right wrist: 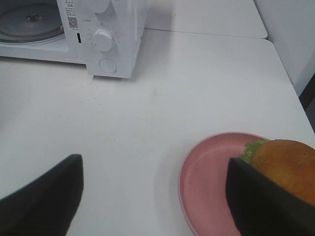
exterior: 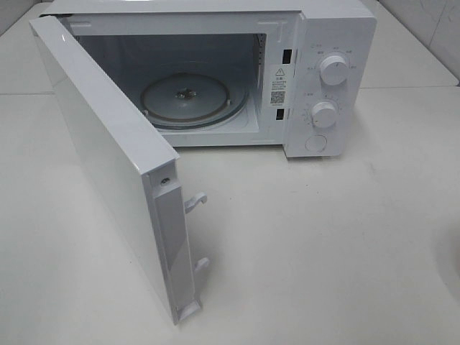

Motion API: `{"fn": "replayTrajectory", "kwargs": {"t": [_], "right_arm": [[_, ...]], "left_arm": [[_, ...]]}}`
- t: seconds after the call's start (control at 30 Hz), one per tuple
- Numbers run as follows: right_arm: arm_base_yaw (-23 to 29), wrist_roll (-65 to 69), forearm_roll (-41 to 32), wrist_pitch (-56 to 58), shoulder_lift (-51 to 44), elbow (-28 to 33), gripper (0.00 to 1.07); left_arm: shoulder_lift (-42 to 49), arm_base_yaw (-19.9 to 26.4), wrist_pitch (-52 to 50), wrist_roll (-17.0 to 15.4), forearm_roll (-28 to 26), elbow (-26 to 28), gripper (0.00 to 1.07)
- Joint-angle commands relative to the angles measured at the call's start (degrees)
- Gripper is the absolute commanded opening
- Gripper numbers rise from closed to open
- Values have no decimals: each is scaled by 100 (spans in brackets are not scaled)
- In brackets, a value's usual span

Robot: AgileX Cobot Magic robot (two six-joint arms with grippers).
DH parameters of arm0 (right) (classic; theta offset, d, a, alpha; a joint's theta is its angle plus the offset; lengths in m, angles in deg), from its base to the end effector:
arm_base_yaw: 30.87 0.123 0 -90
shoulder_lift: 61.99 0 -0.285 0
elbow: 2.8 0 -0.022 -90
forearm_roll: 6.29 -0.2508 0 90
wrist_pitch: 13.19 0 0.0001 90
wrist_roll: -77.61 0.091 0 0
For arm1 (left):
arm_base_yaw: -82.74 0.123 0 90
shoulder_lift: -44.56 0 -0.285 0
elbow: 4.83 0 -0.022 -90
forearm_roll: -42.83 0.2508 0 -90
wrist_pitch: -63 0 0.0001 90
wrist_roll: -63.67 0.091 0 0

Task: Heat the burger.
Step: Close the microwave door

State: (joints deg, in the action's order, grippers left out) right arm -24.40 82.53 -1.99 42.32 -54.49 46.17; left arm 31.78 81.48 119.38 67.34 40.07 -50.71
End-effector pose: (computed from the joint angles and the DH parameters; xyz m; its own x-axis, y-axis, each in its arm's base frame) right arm -0.0008 -0.0058 0.2831 -0.3727 0.0012 -0.9279 -0.0394 0.9991 0.0171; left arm 0.0071 -0.0038 0.2967 -0.4202 0.0466 -0.9062 0.0741 0.9971 0.0169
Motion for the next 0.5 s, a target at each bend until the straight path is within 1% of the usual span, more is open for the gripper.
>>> {"fn": "replayTrajectory", "kwargs": {"t": [0.03, 0.07, 0.1, 0.13, 0.17, 0.2, 0.23, 0.27, 0.3, 0.33, 0.37, 0.5], "right_arm": [[-29, -17, 17, -52, -155, 11, 76], [-29, -17, 17, -52, -155, 11, 76], [-29, -17, 17, -52, -155, 11, 76], [-29, -17, 17, -52, -155, 11, 76], [-29, -17, 17, -52, -155, 11, 76], [-29, -17, 17, -52, -155, 11, 76], [-29, -17, 17, -52, -155, 11, 76], [-29, -17, 17, -52, -155, 11, 76], [-29, -17, 17, -52, -155, 11, 76], [-29, -17, 17, -52, -155, 11, 76], [-29, -17, 17, -52, -155, 11, 76], [-29, -17, 17, -52, -155, 11, 76]], "left_arm": [[-269, 29, -476, -46, -63, 34, 61], [-269, 29, -476, -46, -63, 34, 61], [-418, 29, -670, -46, -103, 34, 48], [-504, 29, -785, -46, -132, 34, 41], [-504, 29, -785, -46, -132, 34, 41], [-676, 29, -991, -46, -178, 34, 30], [-676, 29, -991, -46, -178, 34, 30], [-762, 29, -1071, -46, -201, 34, 24], [-934, 29, -1226, -46, -212, 34, 10], [-934, 29, -1226, -46, -212, 34, 10], [-1094, 29, -1352, -46, -212, 23, 0], [-1352, 29, -1730, -40, -206, 11, 0]]}}
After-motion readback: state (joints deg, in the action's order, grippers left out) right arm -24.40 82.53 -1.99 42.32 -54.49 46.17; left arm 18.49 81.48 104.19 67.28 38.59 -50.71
